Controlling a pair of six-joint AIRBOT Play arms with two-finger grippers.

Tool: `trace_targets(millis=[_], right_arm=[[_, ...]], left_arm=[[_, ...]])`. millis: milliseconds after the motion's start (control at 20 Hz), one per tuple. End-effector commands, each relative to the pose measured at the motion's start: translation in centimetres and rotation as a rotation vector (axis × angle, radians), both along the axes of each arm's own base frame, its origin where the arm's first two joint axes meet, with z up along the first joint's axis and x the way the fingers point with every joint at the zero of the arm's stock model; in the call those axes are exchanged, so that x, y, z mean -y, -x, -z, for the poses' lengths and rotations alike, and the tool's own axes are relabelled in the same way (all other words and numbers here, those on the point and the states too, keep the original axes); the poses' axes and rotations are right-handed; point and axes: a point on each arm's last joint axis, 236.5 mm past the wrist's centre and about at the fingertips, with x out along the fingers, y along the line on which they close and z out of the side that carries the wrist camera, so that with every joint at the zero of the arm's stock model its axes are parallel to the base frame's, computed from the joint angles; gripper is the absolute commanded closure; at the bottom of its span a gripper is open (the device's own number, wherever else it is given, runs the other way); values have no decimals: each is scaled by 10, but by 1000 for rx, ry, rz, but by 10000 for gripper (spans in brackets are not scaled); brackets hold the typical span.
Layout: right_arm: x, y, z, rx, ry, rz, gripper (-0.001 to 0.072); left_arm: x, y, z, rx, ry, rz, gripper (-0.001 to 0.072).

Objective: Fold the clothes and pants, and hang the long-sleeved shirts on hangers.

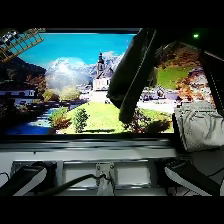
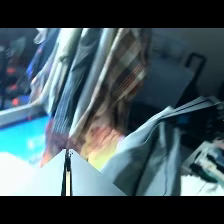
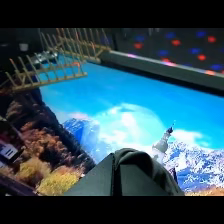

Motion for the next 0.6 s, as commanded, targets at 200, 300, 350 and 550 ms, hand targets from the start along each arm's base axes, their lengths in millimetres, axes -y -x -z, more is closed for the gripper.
trace_targets(millis=[200, 300, 350, 550], right_arm=[[-6, 12, 27, -136, 50, -39, 686], [-10, 2, 35, -158, 37, -37, 686], [-11, -3, 40, -171, 31, -34, 686], [-14, -15, 50, -194, 25, -25, 686]], left_arm=[[-6, 4, 123, -416, -94, -14, 702], [9, 12, 153, -518, -25, 52, 700], [26, 26, 164, -538, -14, 143, 687], [69, 74, 241, -699, -97, 329, 389]])
